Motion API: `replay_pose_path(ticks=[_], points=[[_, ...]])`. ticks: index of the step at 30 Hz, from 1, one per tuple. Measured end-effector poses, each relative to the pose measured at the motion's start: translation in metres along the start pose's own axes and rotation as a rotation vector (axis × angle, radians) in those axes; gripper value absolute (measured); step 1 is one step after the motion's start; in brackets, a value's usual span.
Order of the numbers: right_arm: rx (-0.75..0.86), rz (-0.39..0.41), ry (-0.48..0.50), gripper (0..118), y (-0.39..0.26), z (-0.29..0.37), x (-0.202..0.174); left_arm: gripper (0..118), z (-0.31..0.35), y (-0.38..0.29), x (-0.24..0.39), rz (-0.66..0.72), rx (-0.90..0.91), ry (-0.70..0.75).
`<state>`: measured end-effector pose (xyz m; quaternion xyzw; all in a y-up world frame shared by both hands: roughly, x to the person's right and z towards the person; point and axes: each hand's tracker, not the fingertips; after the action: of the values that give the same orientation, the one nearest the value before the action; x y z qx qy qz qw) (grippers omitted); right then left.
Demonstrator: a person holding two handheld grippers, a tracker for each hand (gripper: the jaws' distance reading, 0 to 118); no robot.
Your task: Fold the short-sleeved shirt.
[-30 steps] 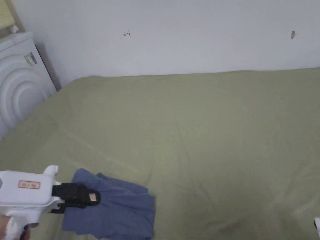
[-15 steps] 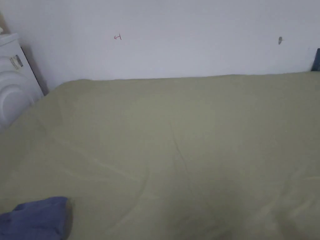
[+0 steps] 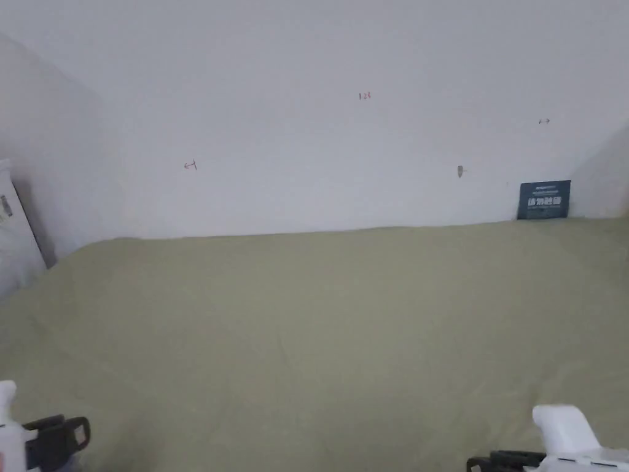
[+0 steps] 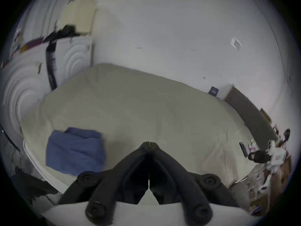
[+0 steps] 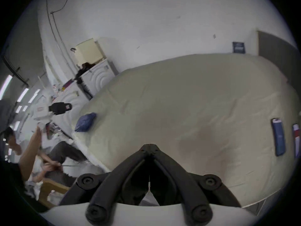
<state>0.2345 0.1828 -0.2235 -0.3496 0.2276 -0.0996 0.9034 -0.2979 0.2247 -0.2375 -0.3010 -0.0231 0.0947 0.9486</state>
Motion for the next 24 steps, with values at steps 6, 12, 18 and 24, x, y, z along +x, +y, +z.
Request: replay_pose_path(ticks=[6, 12, 18, 24], points=[[0.146, 0.071, -0.267, 0, 0.029, 0.021, -0.019, 0, -0.004, -0.003, 0.119, -0.046, 0.142, -0.067], [0.430, 0.198, -0.451, 6, 0.056, 0.051, -0.032, 0, 0.026, -0.003, 0.190, -0.128, 0.353, 0.000], [0.553, 0.269, -0.627, 6, 0.042, 0.048, -0.035, 0, 0.024, -0.014, 0.195, -0.140, 0.460, 0.088], [0.566, 0.262, -0.670, 101, 0.038, 0.044, -0.031, 109, 0.027, -0.014, 0.192, -0.193, 0.489, 0.092]])
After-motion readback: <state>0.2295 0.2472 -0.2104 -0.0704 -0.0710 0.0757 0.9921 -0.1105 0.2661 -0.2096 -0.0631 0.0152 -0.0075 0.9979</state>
